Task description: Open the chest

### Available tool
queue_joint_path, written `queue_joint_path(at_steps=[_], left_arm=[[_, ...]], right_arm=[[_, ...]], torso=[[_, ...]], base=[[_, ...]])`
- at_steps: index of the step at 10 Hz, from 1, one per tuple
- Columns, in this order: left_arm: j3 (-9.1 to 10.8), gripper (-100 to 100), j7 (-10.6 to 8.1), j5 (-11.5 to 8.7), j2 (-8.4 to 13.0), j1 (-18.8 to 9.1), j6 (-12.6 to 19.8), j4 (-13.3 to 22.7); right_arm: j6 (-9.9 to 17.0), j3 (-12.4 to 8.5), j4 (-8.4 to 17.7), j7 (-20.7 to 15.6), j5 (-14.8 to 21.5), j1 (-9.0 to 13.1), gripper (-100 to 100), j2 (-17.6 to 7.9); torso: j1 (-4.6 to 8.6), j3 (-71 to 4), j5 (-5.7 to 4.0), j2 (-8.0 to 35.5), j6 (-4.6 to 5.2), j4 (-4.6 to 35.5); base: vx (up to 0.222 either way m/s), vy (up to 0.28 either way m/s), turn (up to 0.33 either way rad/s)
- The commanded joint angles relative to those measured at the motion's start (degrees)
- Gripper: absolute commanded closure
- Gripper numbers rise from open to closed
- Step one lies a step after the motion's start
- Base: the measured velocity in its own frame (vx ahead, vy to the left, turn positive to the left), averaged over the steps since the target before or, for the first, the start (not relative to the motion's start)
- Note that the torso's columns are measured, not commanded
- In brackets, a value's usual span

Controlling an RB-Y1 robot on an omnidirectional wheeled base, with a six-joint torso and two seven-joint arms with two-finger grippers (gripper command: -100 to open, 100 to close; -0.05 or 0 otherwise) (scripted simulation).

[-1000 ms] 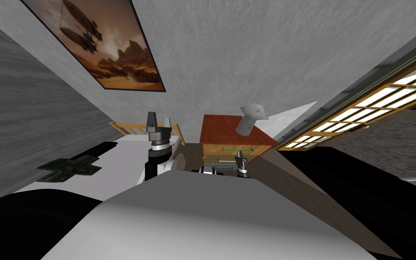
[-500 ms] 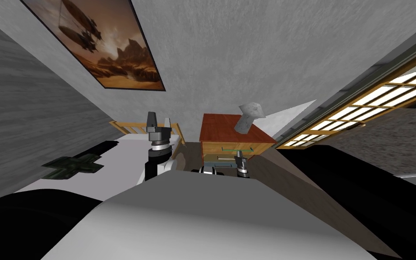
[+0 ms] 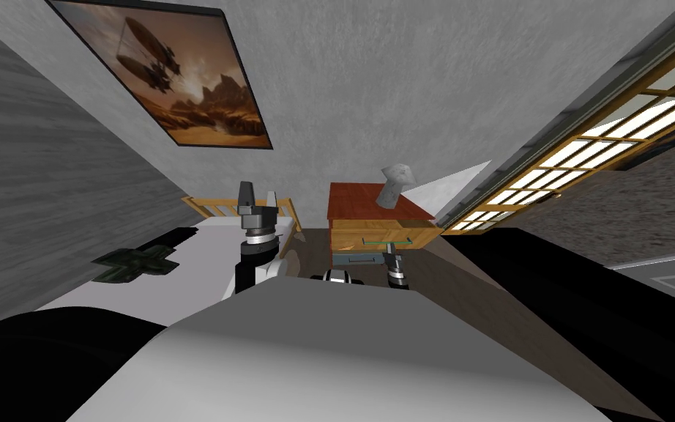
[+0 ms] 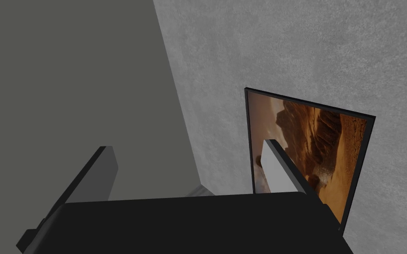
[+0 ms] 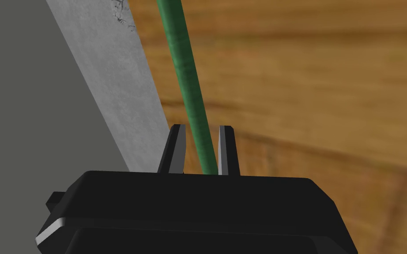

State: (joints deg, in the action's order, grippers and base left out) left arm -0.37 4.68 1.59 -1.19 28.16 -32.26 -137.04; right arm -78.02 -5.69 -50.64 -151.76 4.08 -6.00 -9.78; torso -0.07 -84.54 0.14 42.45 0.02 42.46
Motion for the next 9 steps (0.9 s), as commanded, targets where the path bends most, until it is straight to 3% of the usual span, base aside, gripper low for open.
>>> queue_joint_path(at_steps=[1,7,8,9], left_arm=[[0.0,0,0.0,0.0,0.0,0.0,0.0,0.0],[0.0,0,0.0,0.0,0.0,0.0,0.0,0.0],[0.0,0,0.0,0.0,0.0,0.0,0.0,0.0],[0.0,0,0.0,0.0,0.0,0.0,0.0,0.0]], right_arm=[[-0.3,-0.1,-0.7,0.7,0.0,0.3,100,-0.5],[-0.6,0.3,-1.2,1.6,0.2,-0.1,100,-1.1],[2.2,0.0,-2.0,3.0,0.2,0.8,-100,-2.2],[3.3,-0.3,-2.6,3.8,0.1,1.4,-100,-2.9]], torso=[[0.03,0.1,0.0,0.1,0.02,0.0],[0.08,0.1,0.0,0.2,0.08,0.1],[0.04,0.2,0.07,0.3,0.1,0.2],[-0.16,0.0,0.03,-0.1,0.01,0.0]], base=[[-0.172,-0.045,-0.026],[-0.166,-0.009,-0.029],[-0.137,0.045,-0.041],[-0.069,0.068,-0.054]])
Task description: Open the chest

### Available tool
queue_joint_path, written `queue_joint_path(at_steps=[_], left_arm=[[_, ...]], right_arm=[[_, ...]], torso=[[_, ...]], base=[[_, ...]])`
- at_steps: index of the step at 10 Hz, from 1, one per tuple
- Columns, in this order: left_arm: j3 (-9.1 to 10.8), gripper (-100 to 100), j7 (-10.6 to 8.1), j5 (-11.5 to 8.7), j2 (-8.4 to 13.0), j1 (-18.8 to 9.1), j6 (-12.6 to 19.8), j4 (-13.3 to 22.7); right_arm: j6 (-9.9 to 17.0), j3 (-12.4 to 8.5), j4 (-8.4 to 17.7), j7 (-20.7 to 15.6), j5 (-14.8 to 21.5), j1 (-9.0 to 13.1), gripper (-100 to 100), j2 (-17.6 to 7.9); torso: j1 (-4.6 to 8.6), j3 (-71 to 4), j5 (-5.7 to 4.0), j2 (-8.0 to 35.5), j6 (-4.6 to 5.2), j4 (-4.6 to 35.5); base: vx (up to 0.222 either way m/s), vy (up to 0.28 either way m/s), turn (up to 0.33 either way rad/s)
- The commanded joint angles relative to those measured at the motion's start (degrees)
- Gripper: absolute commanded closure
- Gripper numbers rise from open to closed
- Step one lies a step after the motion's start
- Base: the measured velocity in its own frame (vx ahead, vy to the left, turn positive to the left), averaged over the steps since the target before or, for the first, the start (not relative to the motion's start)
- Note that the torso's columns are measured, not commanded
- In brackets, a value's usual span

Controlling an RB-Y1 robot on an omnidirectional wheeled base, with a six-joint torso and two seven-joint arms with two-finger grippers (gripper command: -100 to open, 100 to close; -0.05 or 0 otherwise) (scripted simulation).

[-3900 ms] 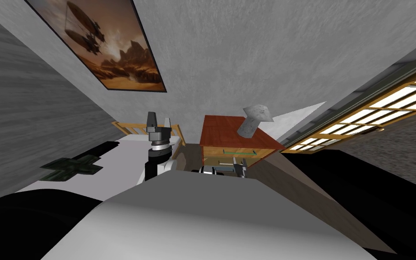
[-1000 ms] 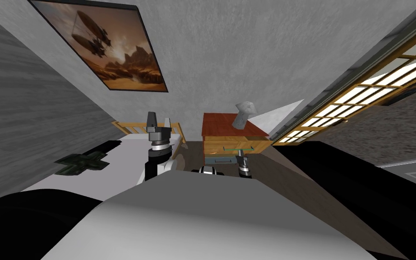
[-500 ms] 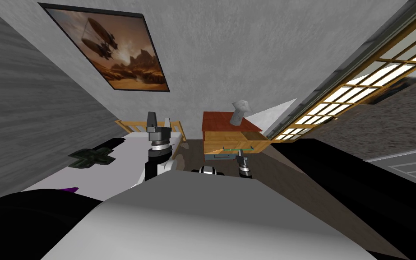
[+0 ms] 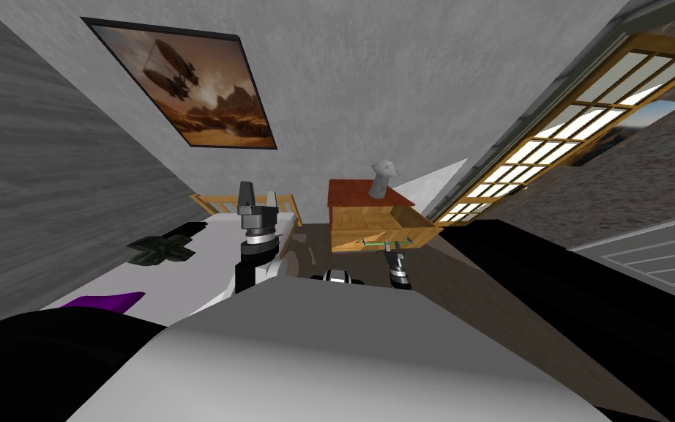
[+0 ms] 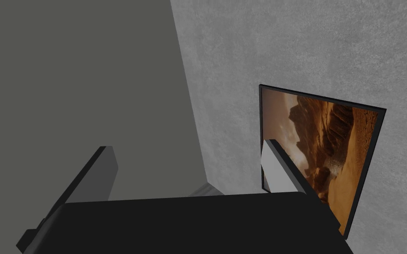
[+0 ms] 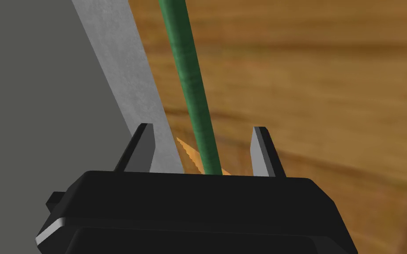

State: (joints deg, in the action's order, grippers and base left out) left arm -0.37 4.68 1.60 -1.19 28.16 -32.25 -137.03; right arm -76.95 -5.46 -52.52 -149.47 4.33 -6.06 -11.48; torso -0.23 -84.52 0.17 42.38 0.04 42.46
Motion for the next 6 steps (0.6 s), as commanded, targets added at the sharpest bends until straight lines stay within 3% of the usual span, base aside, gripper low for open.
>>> queue_joint_path(at_steps=[1,6], left_arm=[[0.0,0,0.0,0.0,0.0,0.0,0.0,0.0],[0.0,0,0.0,0.0,0.0,0.0,0.0,0.0]], right_arm=[[3.4,-0.8,-1.2,2.2,-0.2,2.1,-100,-1.8],[9.2,-2.1,-3.8,6.0,-0.5,5.3,-100,-5.2]], torso=[[0.01,-0.2,-0.13,-0.5,-0.16,-0.3],[0.18,0.1,-0.1,0.2,-0.03,0.0]], base=[[-0.04,0.06,-0.006],[-0.05,0.063,-0.019]])
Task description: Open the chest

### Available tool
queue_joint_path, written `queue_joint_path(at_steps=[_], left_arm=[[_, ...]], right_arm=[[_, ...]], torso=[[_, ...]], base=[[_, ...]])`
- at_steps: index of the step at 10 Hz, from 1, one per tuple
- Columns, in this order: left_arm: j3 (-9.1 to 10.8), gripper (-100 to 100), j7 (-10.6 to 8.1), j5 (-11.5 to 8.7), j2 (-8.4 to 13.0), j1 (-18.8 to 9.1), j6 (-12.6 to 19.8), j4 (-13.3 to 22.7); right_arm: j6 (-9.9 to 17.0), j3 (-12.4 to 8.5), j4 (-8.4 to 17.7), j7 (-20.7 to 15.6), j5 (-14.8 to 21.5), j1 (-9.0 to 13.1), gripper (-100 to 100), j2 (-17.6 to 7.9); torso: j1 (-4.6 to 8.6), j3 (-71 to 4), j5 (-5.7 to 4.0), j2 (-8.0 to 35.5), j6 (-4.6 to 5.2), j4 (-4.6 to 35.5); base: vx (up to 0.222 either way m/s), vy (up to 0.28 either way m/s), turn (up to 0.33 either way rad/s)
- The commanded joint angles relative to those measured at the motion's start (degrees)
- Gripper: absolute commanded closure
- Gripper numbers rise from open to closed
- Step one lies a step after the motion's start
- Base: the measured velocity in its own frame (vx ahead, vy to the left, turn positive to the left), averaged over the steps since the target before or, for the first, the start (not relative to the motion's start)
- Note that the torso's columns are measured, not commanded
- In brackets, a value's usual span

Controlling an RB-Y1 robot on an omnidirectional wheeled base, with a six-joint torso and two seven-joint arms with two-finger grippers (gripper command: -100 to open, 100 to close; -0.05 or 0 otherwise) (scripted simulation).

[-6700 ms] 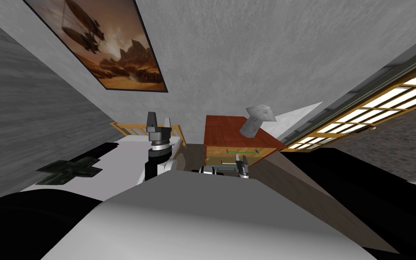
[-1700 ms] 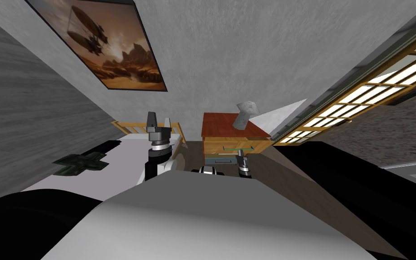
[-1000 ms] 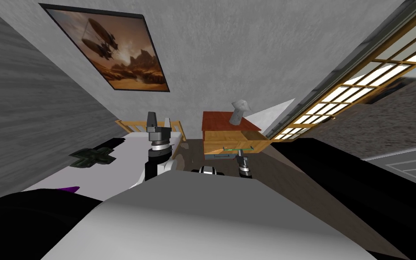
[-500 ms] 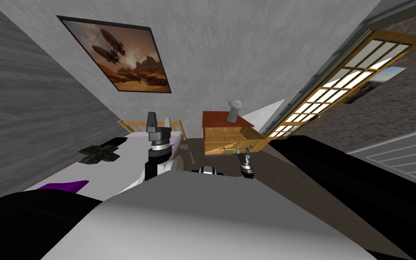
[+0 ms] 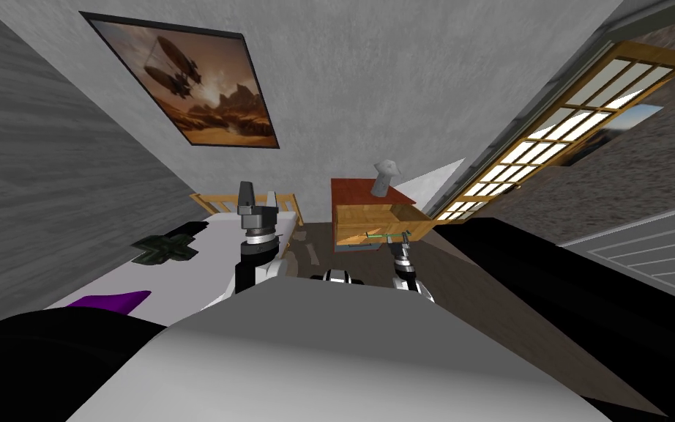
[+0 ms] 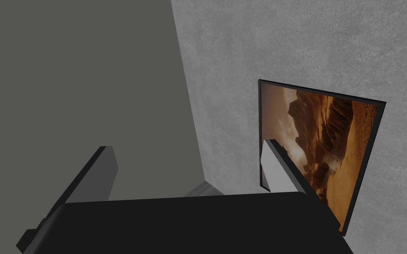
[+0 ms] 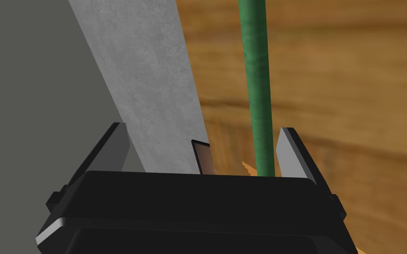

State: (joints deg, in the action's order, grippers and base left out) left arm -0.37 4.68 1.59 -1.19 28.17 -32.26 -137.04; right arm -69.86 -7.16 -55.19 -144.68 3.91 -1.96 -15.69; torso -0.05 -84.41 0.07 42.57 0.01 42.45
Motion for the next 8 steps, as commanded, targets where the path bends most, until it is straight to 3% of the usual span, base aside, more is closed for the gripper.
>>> queue_joint_path(at_steps=[1,2,3,8], left_arm=[[0.0,0,0.0,0.0,0.0,0.0,0.0,0.0],[0.0,0,0.0,0.0,0.0,0.0,0.0,0.0],[0.0,0,0.0,0.0,0.0,0.0,0.0,0.0],[0.0,0,0.0,0.0,0.0,0.0,0.0,0.0]], right_arm=[[3.2,-0.7,-1.7,2.0,-0.2,1.8,-100,-1.7],[3.0,-0.3,-1.7,1.7,0.0,0.4,-100,-1.3],[3.4,-0.4,-1.6,1.9,0.0,0.3,0,-1.4],[3.8,-0.3,-1.2,1.8,0.1,-0.1,0,-1.3]], torso=[[-0.07,0.0,0.13,0.1,0.05,0.2],[-0.15,0.1,0.26,0.2,0.1,0.3],[-0.14,0.0,0.17,0.1,0.02,0.2],[-0.02,-0.1,-0.02,-0.2,-0.02,-0.1]], base=[[-0.065,0.054,-0.02],[-0.021,0.02,-0.012],[0.0,0.0,0.0],[0.0,0.0,0.0]])
